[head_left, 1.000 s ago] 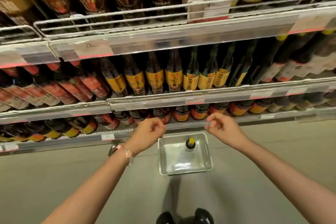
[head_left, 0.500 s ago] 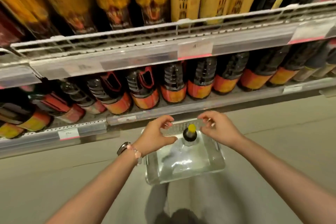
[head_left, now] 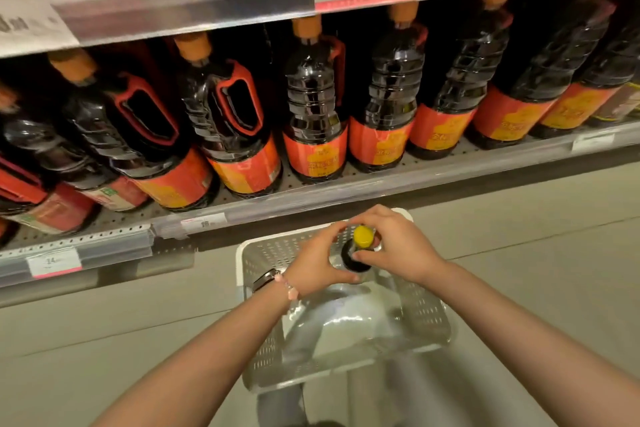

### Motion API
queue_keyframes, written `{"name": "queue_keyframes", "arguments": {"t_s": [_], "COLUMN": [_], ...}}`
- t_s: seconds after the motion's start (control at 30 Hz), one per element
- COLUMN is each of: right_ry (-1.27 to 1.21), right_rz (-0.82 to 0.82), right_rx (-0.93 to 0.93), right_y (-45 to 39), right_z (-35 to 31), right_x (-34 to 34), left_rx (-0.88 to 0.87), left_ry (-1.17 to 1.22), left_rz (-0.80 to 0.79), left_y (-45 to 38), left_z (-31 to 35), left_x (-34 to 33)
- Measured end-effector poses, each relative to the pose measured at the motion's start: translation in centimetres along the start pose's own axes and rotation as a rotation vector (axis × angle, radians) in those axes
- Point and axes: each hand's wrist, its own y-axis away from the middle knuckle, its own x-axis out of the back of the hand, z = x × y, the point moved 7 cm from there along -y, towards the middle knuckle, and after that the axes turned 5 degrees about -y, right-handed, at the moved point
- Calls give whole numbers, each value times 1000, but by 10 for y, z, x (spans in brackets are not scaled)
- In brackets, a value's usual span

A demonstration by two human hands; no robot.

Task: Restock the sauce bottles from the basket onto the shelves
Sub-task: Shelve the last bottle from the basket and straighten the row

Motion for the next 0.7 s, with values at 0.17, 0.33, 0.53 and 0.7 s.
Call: {"name": "queue_keyframes", "arguments": {"t_s": [0.17, 0.33, 0.53, 0.7], "right_ry": [17, 30, -3, -10], "right_rz": [20, 11, 27, 30], "right_rx": [21, 48, 71, 119], "right_y": [-8, -7, -4, 3], "right_z": [5, 4, -6, -28], "right_x": [-7, -5, 7, 26], "left_rx": [-25, -30, -64, -85], "left_ry": [-1, 30, 93, 141], "left_rz": [0, 76, 69, 48], "left_y": [-17, -22, -16, -6], "left_z": [-5, -1, 5, 20], "left_x": [-16, -15, -11, 3]}}
